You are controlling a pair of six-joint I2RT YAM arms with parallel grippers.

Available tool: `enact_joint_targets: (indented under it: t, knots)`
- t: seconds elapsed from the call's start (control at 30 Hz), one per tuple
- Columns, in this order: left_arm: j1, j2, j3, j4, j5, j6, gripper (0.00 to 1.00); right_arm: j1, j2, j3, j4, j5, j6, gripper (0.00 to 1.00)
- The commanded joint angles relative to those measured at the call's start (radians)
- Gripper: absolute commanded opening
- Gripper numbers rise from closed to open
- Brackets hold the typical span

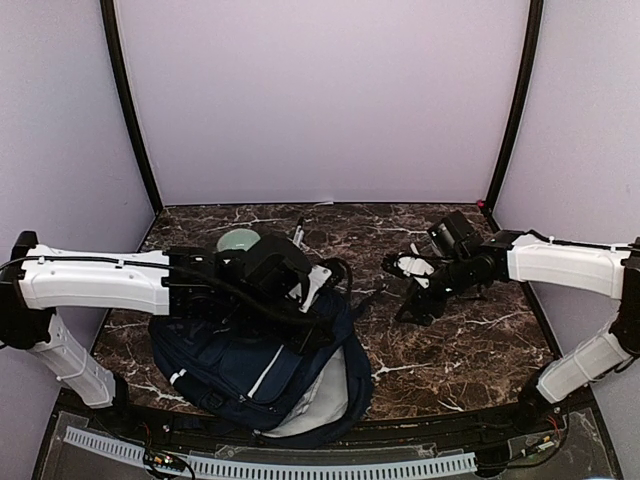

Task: Pack the student bag
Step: Place the largest pocket of the bag in the student bag, then move the student bag to the center of the board.

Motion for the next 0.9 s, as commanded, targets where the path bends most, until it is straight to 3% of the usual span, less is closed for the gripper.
enact_joint_targets:
  t: [0.0, 0.13, 0.23, 0.37, 0.57, 0.63, 0.77, 0.87]
  knots:
    - [-0.035, 0.093, 0.081, 0.015, 0.086, 0.049, 0.12, -0.037, 0.009, 0.082, -0.02, -0.03, -0.037, 0.78]
    - [-0.095, 0.13, 0.204, -0.161, -0.114, 0.043, 0.51, -0.04, 0.084, 0.207, 0.033, -0.06, 0.005, 0.78]
    - [-0.109, 0.081, 0.255, -0.275, -0.278, -0.026, 0.62, -0.026, 0.183, 0.354, 0.02, -0.134, 0.034, 0.78]
    - [-0.1, -0.056, 0.21, -0.454, -0.542, -0.268, 0.76, -0.009, 0.375, 0.53, -0.053, -0.237, 0.083, 0.78]
    - [0.003, -0.347, -0.079, -0.652, -0.581, -0.783, 0.79, 0.034, 0.57, 0.629, -0.092, -0.371, 0.147, 0.8]
    - [0.028, -0.479, -0.209, -0.628, -0.556, -0.938, 0.81, 0.055, 0.642, 0.681, -0.153, -0.433, 0.143, 0.8]
    - [0.058, -0.689, -0.425, -0.549, -0.485, -1.086, 0.84, 0.081, 0.707, 0.675, -0.147, -0.526, 0.18, 0.8]
    - [0.06, -0.718, -0.505, -0.55, -0.452, -1.14, 0.83, 0.099, 0.728, 0.667, -0.153, -0.536, 0.178, 0.76]
